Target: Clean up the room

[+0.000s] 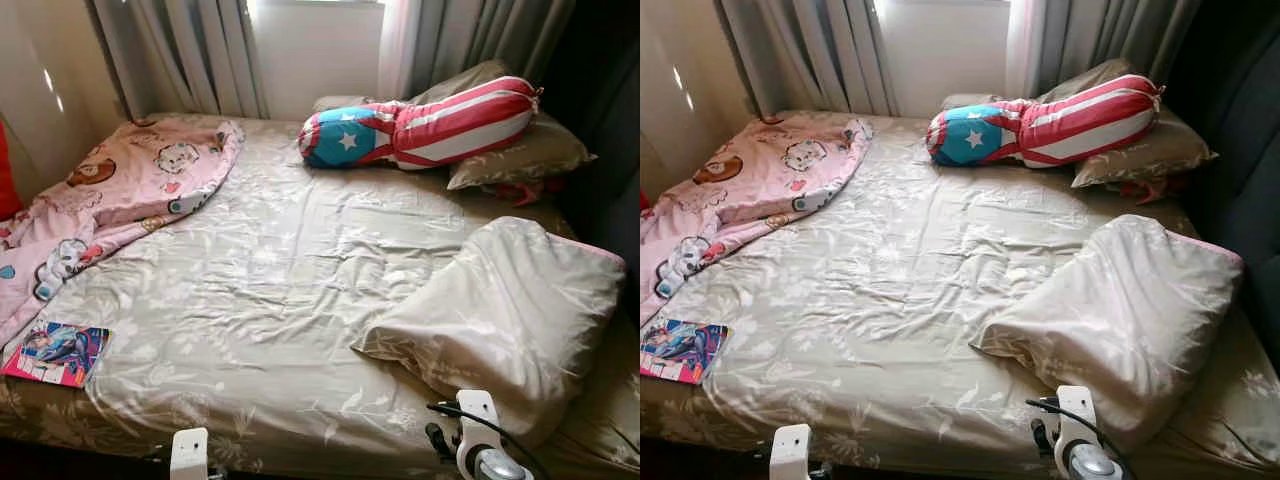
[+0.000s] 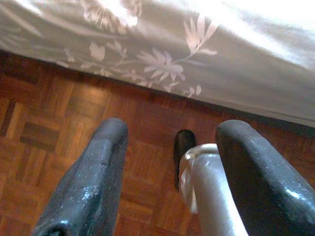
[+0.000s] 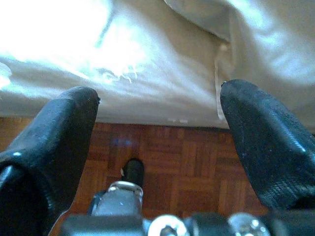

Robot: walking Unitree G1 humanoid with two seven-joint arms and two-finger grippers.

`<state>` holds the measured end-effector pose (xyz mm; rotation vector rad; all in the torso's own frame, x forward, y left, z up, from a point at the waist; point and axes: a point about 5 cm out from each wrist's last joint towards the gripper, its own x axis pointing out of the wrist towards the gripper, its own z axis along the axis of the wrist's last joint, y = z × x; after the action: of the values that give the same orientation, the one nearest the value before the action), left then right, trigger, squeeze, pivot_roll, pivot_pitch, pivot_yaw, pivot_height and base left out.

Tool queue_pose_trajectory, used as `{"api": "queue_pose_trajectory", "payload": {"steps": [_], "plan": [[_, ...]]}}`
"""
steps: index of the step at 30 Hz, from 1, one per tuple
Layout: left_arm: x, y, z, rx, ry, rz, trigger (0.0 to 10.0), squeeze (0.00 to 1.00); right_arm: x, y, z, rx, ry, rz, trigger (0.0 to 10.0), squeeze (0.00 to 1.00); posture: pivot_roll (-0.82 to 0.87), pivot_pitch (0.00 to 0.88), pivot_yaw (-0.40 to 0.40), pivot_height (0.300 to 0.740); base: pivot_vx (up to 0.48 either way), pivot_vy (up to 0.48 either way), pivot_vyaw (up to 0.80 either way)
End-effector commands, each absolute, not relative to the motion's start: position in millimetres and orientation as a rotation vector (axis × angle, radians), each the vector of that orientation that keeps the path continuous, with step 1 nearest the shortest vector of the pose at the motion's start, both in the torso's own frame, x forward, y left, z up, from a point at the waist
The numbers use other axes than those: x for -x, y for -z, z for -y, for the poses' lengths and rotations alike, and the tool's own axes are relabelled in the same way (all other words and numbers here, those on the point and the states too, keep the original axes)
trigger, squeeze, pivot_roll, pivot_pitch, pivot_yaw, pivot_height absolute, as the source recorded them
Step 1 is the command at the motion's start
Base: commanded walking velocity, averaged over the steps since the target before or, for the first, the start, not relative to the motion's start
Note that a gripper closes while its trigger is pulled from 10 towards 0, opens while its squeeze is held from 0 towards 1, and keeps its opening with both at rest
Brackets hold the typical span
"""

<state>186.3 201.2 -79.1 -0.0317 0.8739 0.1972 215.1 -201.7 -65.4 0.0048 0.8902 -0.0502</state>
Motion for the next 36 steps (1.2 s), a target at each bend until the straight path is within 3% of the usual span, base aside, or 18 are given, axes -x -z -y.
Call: {"api": "queue_pose_trajectory", "payload": {"steps": [1,12,32,36], "plan": [[-187.0,79.4,-198.8,0.026,-0.185,-0.883,10.0,0.0,-211.0,67.3,205.2,-0.019,0.071,-0.902,10.0,0.0,-0.03,0.009,-0.029,0.719,0.0,0.0,0.0],[-187.2,79.4,-199.0,0.01,-0.177,-0.886,10.0,0.0,-211.1,67.2,205.2,-0.022,0.072,-0.899,10.0,0.0,-0.03,0.008,-0.03,0.719,0.0,0.0,0.0],[-187.4,79.2,-199.4,0.003,-0.176,-0.886,10.0,0.0,-211.0,67.3,205.1,-0.017,0.071,-0.903,10.0,0.0,-0.03,0.008,-0.029,0.719,0.0,-0.433,0.0],[-187.1,79.4,-199.3,0.006,-0.18,-0.888,10.0,0.0,-211.0,67.3,205.3,-0.017,0.071,-0.902,10.0,0.0,-0.03,0.009,-0.028,0.719,0.0,0.0,0.0]]}}
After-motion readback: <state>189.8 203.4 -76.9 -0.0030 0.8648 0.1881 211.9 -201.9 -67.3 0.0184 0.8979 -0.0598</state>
